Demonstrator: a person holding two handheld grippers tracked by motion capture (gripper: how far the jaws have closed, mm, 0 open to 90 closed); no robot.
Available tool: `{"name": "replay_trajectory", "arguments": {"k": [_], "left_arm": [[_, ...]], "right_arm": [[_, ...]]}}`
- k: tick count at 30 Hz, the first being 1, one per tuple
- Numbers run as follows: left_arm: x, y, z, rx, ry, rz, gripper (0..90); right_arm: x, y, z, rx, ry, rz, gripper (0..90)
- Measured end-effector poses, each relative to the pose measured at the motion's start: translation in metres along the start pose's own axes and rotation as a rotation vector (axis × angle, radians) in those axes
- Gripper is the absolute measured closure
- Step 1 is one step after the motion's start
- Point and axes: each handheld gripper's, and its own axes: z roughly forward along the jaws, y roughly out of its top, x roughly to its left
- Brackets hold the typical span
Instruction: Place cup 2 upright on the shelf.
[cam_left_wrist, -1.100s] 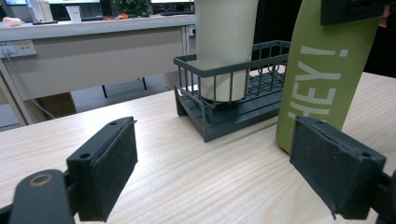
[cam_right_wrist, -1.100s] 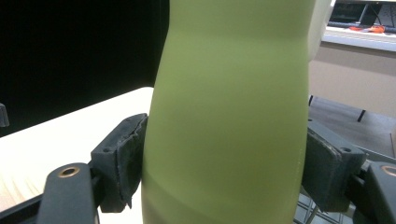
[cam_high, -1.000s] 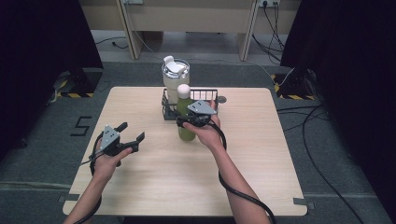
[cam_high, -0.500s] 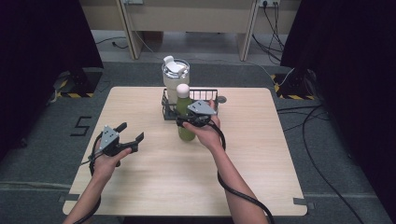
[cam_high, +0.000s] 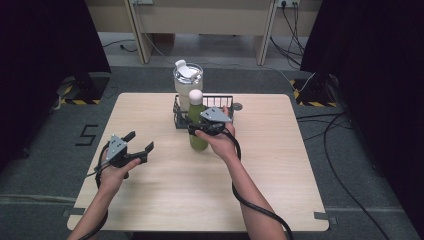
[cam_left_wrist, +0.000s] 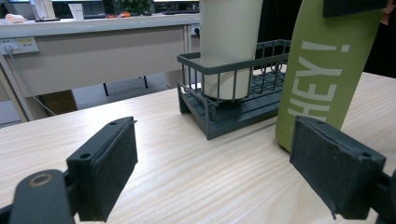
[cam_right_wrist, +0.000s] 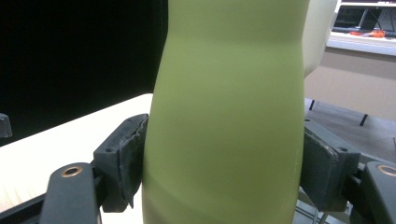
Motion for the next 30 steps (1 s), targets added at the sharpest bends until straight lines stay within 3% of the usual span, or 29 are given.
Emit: {"name": "replay_trajectory", "arguments": {"k": [30], "left_arm": [[0.003, 0.001, -0.003, -0.007, 0.017, -0.010, 14.3]], "right_arm": [[-0.017, 0.019, -0.023, -0.040, -0.056, -0.006, 25.9]]}}
